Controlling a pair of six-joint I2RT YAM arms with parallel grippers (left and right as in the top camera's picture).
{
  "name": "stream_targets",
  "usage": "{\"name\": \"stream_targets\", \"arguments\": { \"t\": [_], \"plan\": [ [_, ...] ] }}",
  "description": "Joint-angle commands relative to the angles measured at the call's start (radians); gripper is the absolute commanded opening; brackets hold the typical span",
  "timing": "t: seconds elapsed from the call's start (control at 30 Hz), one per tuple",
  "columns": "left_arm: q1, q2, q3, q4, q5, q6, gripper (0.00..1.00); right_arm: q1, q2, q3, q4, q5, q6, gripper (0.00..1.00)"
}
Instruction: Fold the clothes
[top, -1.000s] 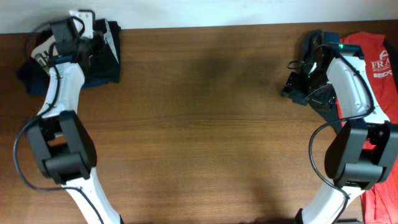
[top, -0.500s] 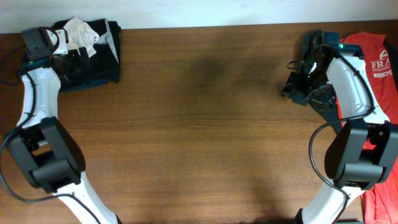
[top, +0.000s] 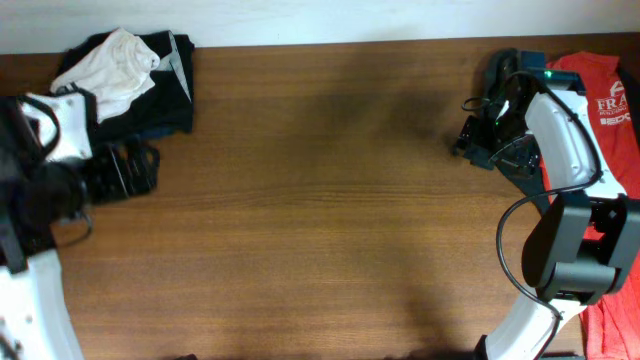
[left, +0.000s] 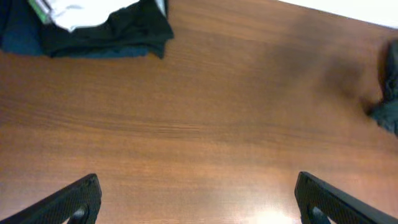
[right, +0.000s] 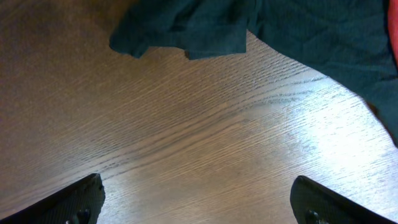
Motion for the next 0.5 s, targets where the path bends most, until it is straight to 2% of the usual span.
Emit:
{"name": "stream_targets", "arguments": {
  "t": [0.0, 0.07, 0.17, 0.23, 0.37, 0.47],
  "plan": [
    [-0.068, -0.192, -0.095, -0.01, 0.08, 0.045, 0.99, -0.003, -0.006, 0.015, -0.003, 0.002, 0.009, 0.99],
    [-0.091, -0.393, -0.189, 0.013, 0.168, 0.043, 0.99, -0.003, -0.006, 0.015, -0.003, 0.002, 0.009, 0.99],
    [-0.091, -0.573, -0.237, -0.007, 0.167, 0.035, 0.99, -0.003, -0.006, 0.015, -0.003, 0.002, 0.009, 0.99],
    [-0.09, -0.696, -0.24, -0.072, 0.167, 0.031, 0.99, -0.003, -0.006, 0.015, -0.003, 0.002, 0.009, 0.99],
    [-0.09, -0.786, -0.24, -0.111, 0.2, 0.031, 0.99, -0.003, -0.006, 0.015, -0.003, 0.002, 0.009, 0.99],
    [-0.09, -0.788, -0.24, -0.145, 0.2, 0.031, 0.99, -0.003, -0.006, 0.015, -0.003, 0.002, 0.009, 0.99]
  ]
}}
